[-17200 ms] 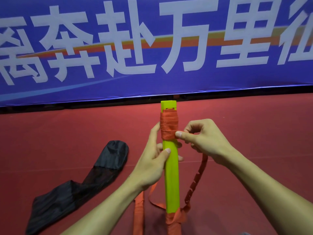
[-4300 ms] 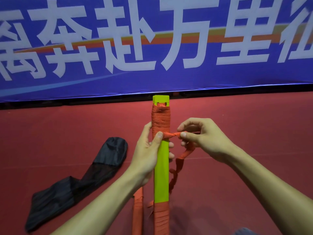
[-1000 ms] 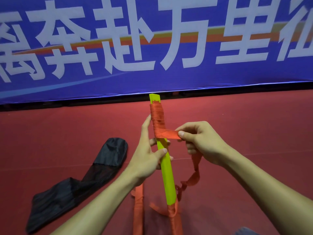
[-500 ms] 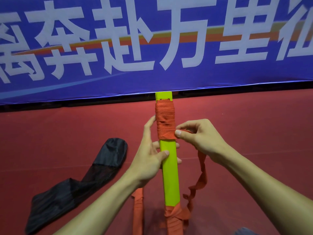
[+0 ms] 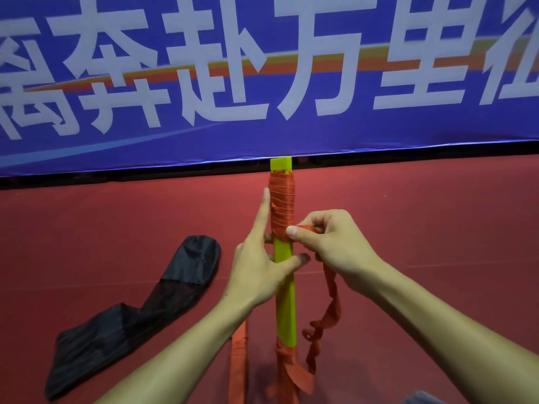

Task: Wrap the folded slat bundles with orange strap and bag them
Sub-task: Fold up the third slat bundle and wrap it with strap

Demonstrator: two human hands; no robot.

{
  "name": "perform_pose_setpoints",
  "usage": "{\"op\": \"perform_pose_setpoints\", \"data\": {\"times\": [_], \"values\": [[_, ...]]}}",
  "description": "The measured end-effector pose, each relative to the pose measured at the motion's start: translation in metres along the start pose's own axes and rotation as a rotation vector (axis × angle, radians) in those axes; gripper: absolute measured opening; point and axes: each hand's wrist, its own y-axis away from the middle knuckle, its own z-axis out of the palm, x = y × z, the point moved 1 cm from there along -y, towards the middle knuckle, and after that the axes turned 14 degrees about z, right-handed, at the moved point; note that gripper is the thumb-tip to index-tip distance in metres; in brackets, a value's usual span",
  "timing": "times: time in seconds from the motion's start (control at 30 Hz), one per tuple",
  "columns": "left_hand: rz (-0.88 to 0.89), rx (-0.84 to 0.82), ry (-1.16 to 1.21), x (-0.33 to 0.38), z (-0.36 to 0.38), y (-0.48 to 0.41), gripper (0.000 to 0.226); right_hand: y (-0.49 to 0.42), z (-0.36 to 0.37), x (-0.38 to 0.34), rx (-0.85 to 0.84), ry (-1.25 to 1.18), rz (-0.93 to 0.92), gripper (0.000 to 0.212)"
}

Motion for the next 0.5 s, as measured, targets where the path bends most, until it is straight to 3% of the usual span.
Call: {"op": "perform_pose_setpoints", "data": {"times": [0.1,0.23,0.5], "values": [[0.002,0.017,-0.101,-0.004,-0.002,-0.002,0.115,0.001,-0.002,-0.002,0.003,0.032,-0.036,0.016],[-0.064,0.042,0.001,-0.013,-0.008,-0.003,0.110,-0.002,-0.013,-0.001,0.002,0.090,-0.034,0.003],[-0.157,0.019,0.190,-0.018,-0.010,-0.002,0.108,-0.008,-0.020,0.001,-0.032,0.274,-0.027,0.018]]}}
